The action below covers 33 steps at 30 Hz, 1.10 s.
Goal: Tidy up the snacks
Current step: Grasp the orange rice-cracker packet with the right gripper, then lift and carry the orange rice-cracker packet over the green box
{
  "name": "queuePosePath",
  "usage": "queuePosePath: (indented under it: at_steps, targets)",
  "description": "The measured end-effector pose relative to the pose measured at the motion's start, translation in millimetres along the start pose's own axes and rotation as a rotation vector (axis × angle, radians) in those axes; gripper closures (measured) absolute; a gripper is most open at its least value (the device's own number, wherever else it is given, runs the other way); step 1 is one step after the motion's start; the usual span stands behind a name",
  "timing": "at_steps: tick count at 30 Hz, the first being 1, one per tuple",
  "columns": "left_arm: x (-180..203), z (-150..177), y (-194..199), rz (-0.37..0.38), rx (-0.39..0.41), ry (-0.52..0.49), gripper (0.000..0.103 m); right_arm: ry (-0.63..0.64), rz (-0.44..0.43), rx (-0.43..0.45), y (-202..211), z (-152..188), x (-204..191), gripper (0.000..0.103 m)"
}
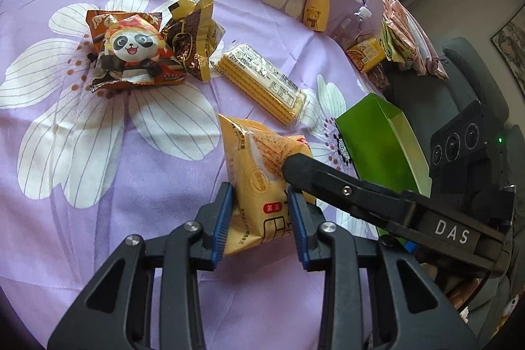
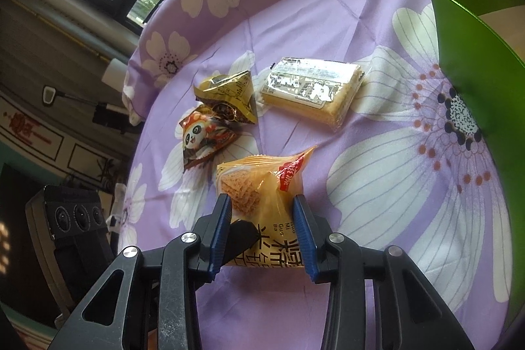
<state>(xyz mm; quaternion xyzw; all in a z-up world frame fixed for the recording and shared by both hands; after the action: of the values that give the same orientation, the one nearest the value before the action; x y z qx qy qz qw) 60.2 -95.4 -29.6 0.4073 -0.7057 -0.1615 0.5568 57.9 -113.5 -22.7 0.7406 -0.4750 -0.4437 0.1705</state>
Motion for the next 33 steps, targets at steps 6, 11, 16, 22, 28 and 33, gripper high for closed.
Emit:
queuePosePath:
  at_steps: [6, 11, 16, 22, 28, 33]
  targets:
    - [-5.1, 1.6, -6.0, -0.002, -0.038, 0.031, 0.065, -0.008, 0.002, -0.038, -6.3, 6.2, 6.3, 0.062]
    - [-13.3, 2.2, -9.5, 0.024, -0.075, 0.111, 0.06, -0.075, -0.008, -0.072, -11.0, 11.8, 19.8, 0.053]
    - [-11.5, 5.3, -5.8, 0.012, -0.062, 0.103, 0.059, -0.075, -0.022, -0.066, -12.2, 13.0, 20.2, 0.053]
    - [-9.3, 6.9, -5.4, 0.004, -0.046, 0.076, 0.061, -0.063, -0.032, -0.062, -13.8, 13.1, 17.2, 0.053]
    - [-6.4, 6.5, -4.8, 0.006, -0.027, 0.066, 0.063, -0.067, -0.052, -0.046, -13.6, 13.9, 14.0, 0.053]
    - [3.1, 8.8, 0.1, -0.021, 0.002, 0.016, 0.064, -0.058, -0.04, -0.036, -9.7, 13.1, 9.4, 0.053]
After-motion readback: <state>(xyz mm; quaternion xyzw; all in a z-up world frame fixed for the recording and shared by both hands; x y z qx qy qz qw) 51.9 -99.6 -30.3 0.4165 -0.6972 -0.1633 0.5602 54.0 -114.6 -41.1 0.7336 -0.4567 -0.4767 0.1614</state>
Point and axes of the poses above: each gripper's, at about its wrist camera, not at the fingertips, and y roughly against the way its jaws point, x to its right, z to its underside, the point moved 7 cm from there along -y, roughly the way its jaws point, and after that the axes turned 13 degrees about y, right-handed, at the moved point
